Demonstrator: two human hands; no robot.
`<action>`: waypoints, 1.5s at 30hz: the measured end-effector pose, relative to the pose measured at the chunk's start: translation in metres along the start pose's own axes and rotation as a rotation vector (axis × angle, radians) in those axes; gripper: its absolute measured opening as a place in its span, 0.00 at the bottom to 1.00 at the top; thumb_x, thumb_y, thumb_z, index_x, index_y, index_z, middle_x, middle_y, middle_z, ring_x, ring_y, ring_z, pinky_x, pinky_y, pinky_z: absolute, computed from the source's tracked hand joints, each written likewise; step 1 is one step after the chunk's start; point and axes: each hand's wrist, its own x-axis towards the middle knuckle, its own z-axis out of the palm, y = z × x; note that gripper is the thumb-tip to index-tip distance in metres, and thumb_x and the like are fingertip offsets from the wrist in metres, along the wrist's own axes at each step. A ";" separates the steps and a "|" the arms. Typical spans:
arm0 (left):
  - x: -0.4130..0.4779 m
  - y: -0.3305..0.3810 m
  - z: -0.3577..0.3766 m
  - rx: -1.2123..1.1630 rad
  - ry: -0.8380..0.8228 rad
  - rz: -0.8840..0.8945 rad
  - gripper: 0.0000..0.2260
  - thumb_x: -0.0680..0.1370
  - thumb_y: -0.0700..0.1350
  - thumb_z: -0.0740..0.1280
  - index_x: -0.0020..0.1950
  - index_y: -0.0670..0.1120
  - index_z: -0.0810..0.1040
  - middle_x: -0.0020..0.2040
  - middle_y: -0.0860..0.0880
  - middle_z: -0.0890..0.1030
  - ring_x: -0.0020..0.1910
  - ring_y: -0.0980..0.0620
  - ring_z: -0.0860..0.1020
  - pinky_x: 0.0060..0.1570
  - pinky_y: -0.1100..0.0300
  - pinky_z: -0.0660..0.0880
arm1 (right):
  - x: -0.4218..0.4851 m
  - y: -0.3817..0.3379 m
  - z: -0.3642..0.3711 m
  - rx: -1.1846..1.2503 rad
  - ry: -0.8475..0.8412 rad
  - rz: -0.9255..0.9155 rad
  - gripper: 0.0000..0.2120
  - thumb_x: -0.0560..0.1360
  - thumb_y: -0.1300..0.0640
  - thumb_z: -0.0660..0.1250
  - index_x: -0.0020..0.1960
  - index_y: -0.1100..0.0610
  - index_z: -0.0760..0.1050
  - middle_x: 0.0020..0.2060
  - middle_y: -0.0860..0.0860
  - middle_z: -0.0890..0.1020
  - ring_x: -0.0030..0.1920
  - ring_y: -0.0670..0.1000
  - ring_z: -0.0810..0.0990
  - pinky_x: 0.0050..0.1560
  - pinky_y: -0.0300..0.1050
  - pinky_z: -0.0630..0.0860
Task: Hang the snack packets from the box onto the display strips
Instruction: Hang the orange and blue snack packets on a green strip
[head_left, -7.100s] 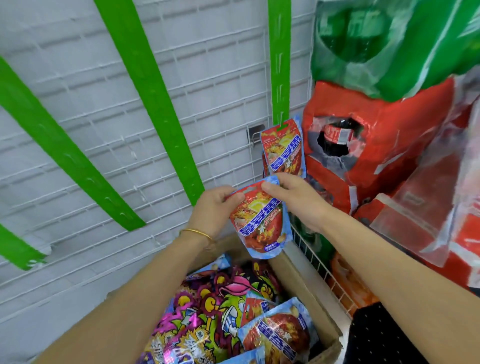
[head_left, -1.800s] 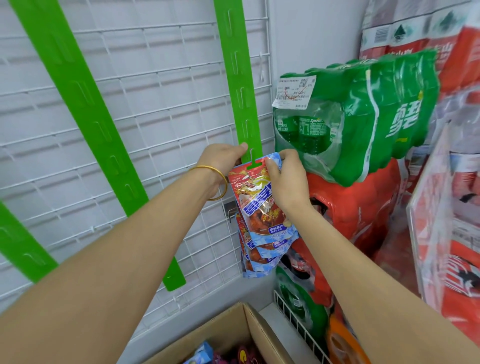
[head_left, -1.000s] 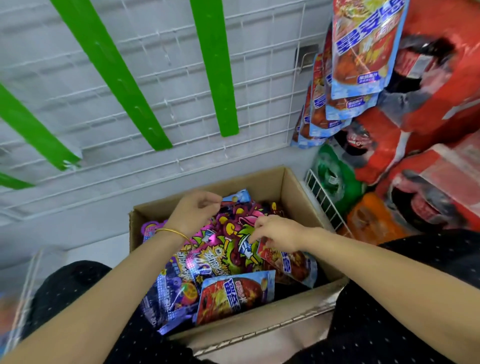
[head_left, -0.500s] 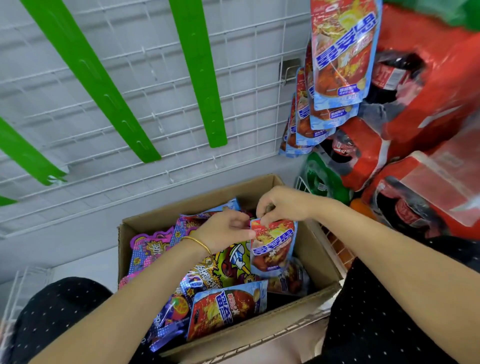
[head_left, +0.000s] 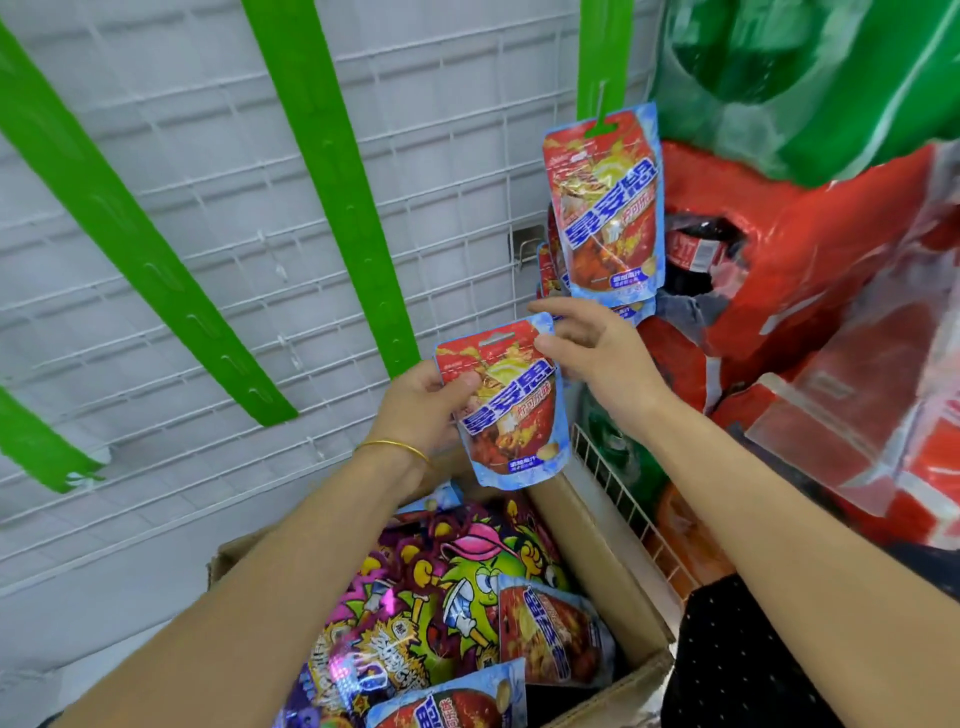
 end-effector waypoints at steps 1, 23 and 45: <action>0.003 0.009 0.005 0.014 -0.029 -0.002 0.10 0.77 0.35 0.62 0.38 0.47 0.73 0.21 0.55 0.76 0.22 0.62 0.74 0.26 0.68 0.75 | 0.002 -0.003 0.001 -0.005 0.057 -0.055 0.11 0.76 0.64 0.65 0.56 0.52 0.74 0.45 0.51 0.81 0.45 0.46 0.81 0.43 0.39 0.79; 0.104 0.231 0.113 0.347 0.009 0.442 0.10 0.77 0.48 0.65 0.37 0.45 0.74 0.35 0.48 0.78 0.31 0.52 0.76 0.35 0.62 0.72 | 0.102 -0.132 -0.061 -0.284 0.630 -0.542 0.04 0.75 0.63 0.64 0.47 0.55 0.71 0.41 0.43 0.73 0.43 0.43 0.70 0.42 0.23 0.64; 0.095 0.224 0.097 0.163 -0.105 0.252 0.07 0.76 0.47 0.65 0.45 0.44 0.78 0.35 0.48 0.82 0.21 0.57 0.77 0.21 0.69 0.71 | 0.104 -0.116 -0.058 -0.287 0.523 -0.380 0.03 0.76 0.62 0.64 0.49 0.57 0.71 0.43 0.46 0.74 0.46 0.47 0.73 0.45 0.35 0.67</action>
